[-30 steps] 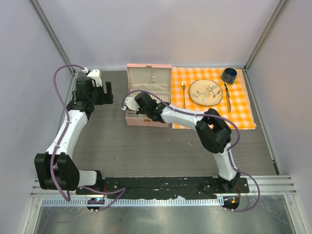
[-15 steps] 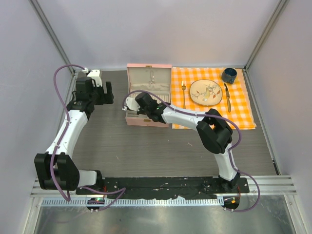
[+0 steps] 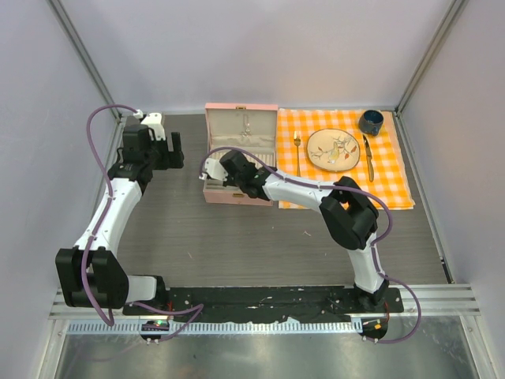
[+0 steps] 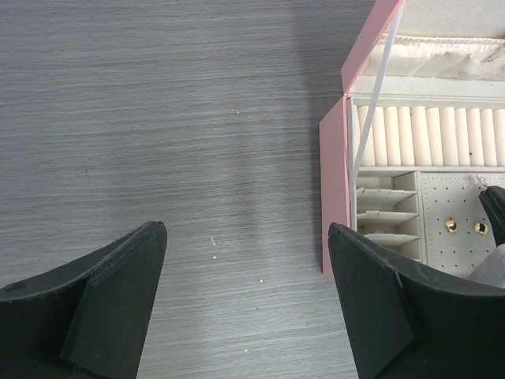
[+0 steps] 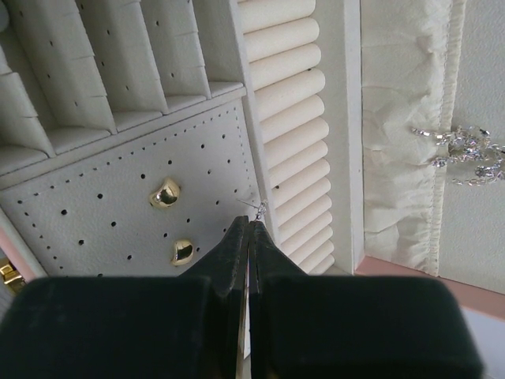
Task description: Organize the mixed jewelry
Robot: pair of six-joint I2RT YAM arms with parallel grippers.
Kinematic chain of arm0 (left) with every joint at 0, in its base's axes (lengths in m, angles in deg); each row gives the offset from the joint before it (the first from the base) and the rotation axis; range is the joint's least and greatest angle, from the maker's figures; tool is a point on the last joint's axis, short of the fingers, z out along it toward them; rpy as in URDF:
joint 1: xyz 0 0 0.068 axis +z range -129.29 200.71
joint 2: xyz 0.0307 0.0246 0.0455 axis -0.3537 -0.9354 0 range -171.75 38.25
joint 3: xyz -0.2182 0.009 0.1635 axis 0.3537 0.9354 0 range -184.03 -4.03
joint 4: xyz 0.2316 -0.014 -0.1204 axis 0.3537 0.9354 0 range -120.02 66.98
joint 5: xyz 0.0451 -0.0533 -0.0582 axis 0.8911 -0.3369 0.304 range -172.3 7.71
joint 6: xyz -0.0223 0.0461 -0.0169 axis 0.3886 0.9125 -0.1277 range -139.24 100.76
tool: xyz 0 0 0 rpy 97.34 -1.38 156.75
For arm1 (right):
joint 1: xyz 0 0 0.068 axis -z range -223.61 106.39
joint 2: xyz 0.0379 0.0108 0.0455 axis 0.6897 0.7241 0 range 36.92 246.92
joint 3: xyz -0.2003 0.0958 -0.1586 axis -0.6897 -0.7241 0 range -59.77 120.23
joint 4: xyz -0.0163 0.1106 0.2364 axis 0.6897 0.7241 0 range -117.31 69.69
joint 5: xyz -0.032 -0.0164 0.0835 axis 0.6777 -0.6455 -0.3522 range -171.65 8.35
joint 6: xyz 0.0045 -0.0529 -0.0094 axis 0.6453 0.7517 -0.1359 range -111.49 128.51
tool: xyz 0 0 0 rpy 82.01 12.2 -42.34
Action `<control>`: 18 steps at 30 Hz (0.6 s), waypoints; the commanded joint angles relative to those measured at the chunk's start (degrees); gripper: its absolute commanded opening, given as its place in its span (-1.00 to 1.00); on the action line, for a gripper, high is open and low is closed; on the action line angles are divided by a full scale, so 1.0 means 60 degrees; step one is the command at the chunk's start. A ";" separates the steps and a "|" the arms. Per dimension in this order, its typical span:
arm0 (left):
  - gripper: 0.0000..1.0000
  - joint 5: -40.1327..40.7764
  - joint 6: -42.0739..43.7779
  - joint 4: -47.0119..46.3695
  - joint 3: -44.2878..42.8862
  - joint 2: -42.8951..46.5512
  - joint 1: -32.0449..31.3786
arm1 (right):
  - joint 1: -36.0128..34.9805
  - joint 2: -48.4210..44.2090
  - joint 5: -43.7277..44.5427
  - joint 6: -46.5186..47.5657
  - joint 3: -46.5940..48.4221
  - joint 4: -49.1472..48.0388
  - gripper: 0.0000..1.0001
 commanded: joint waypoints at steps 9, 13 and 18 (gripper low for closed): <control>0.76 -0.0160 -0.0047 -0.0387 -0.0046 0.0078 0.0088 | -0.0065 -0.0111 0.0127 -0.0157 0.0467 -0.0185 -0.98; 0.76 -0.0159 -0.0047 -0.0387 -0.0046 0.0078 0.0117 | -0.0080 -0.0111 0.0185 -0.0231 0.0628 -0.0214 -0.98; 0.76 -0.0189 -0.0062 -0.0373 -0.0032 0.0093 0.0146 | -0.0065 -0.0082 0.0200 -0.0260 0.0746 -0.0214 -0.98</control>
